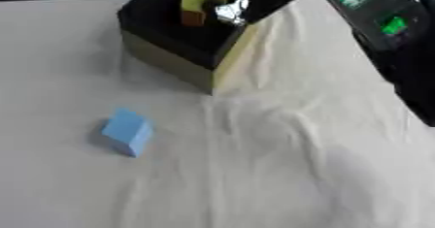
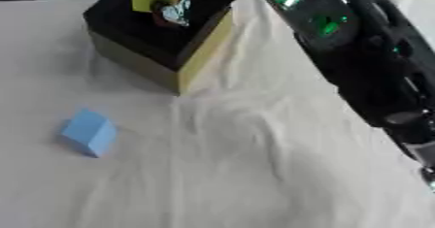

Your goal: Pick up objects on the table and place them in the box.

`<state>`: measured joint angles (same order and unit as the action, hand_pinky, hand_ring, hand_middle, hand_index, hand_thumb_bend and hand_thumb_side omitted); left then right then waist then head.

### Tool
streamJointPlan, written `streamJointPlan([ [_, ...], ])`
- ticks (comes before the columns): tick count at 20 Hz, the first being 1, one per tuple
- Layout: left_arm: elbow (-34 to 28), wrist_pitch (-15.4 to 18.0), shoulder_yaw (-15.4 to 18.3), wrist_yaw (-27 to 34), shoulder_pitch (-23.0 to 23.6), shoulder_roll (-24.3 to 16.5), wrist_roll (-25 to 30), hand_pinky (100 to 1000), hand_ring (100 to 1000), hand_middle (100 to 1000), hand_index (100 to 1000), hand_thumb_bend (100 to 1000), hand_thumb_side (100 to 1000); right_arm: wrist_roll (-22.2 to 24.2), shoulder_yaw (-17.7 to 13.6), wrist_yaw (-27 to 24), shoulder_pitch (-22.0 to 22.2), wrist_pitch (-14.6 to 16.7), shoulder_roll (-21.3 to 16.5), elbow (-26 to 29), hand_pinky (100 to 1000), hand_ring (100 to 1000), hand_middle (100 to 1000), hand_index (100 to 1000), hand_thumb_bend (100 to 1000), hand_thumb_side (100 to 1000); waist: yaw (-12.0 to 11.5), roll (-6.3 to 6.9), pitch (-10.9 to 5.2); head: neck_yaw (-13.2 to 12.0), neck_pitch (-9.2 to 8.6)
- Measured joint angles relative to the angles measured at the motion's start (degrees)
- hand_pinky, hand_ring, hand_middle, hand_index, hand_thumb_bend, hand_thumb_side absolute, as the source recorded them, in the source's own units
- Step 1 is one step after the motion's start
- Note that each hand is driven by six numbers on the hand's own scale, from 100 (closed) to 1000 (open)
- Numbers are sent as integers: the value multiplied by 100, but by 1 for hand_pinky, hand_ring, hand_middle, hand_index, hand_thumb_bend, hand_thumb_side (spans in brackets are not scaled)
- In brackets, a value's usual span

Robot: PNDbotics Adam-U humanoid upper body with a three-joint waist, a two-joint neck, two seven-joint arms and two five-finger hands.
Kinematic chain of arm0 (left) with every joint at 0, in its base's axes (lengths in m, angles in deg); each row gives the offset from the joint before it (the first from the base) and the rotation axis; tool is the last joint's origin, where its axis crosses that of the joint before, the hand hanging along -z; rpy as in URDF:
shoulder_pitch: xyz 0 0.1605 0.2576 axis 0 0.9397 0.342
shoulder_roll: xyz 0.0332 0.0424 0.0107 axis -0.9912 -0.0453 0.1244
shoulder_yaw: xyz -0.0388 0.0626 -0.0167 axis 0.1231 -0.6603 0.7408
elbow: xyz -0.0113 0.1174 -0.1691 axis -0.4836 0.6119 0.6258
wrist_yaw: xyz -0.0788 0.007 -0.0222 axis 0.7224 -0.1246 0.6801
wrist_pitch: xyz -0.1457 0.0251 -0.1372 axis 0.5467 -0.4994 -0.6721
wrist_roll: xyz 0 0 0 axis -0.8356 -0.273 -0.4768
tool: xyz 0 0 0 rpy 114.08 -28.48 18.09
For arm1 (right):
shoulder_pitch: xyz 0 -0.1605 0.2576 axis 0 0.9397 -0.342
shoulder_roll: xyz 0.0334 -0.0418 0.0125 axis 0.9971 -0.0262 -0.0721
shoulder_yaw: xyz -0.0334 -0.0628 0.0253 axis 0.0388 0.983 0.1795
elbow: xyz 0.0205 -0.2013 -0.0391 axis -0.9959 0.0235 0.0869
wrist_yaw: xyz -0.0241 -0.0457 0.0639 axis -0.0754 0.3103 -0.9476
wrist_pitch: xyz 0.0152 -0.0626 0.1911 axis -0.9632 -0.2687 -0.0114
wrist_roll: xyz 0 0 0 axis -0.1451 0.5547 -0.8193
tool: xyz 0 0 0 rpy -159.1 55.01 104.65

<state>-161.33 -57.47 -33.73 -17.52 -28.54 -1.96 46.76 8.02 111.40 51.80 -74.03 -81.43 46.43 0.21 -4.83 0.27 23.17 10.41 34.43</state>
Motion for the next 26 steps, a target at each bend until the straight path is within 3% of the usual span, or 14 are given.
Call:
streamJointPlan([
  [9, 0, 39, -52, 10, -129, -1, 48, 668, 741, 763, 892, 351, 1000, -604, -458, 915, -303, 324, 610, -1615, 811, 752, 553, 689, 205, 453, -133, -63, 108, 134, -132],
  [16, 0, 31, -53, 13, -134, -1, 57, 667, 741, 763, 892, 351, 1000, -714, -534, 1469, -349, 673, 814, -2226, 813, 766, 575, 706, 252, 437, -154, -96, 125, 169, -177],
  [20, 0, 30, -53, 25, -134, -1, 58, 666, 741, 762, 892, 351, 1000, -599, -530, 1704, -350, 887, 872, -2379, 812, 819, 684, 776, 315, 460, -160, -110, 125, 183, -177],
  [23, 0, 29, -53, 34, -134, -1, 59, 665, 741, 761, 892, 351, 1000, -520, -531, 1893, -356, 1002, 898, -2448, 829, 888, 783, 853, 347, 516, -163, -112, 125, 183, -176],
  [26, 0, 28, -53, 38, -134, -1, 60, 664, 741, 761, 892, 352, 1000, -510, -543, 2115, -401, 1024, 915, -2468, 844, 915, 821, 877, 407, 600, -163, -124, 125, 183, -174],
])
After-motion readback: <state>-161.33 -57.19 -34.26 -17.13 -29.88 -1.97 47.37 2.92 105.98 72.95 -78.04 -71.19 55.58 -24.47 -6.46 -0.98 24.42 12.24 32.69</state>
